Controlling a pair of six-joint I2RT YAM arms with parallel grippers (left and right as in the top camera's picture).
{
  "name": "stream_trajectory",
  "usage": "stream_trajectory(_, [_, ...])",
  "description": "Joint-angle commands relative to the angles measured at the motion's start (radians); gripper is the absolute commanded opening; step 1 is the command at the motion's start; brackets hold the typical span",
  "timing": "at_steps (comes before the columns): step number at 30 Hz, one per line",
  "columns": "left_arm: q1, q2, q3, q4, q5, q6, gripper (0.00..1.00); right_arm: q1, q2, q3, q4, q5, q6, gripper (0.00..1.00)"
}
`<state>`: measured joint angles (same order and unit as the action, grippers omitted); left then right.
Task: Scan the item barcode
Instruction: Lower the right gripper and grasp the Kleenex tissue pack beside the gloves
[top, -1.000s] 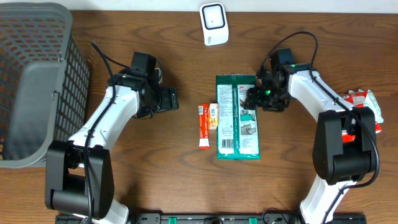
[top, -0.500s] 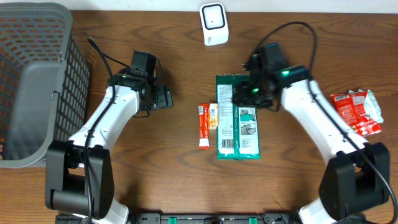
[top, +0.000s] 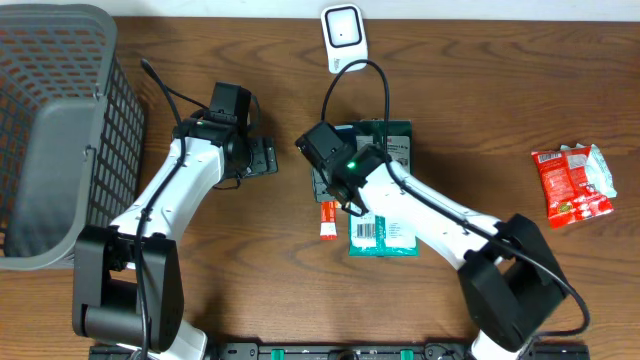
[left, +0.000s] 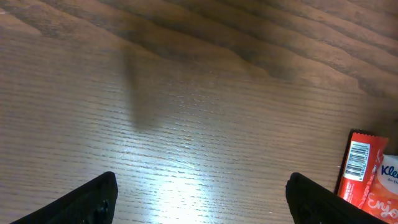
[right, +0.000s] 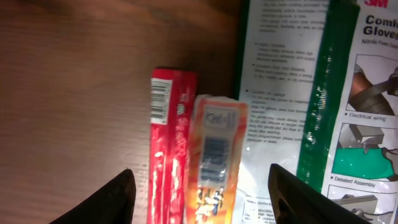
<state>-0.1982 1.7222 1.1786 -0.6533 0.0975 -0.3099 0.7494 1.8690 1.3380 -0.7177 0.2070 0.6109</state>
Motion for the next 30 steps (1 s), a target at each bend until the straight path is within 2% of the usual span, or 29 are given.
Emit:
stream_trajectory(1, [0.003,-0.016,0.01,-0.003,-0.02,0.008,0.87,-0.006,0.026,0.006,0.003,0.051,0.028,0.64])
stream_trajectory(19, [0.003,-0.016,0.01,-0.004,-0.02,0.009,0.87,-0.051,0.08,0.006,-0.041,0.119,0.012,0.61])
stream_trajectory(23, [0.003,-0.016,0.01,-0.004,-0.02,0.009,0.87,-0.095,0.08,0.006,-0.107,0.161,0.013,0.61])
stream_trajectory(30, [0.003,-0.016,0.01,-0.003,-0.02,0.008,0.87,-0.126,0.043,0.045,-0.121,0.084,-0.051,0.58])
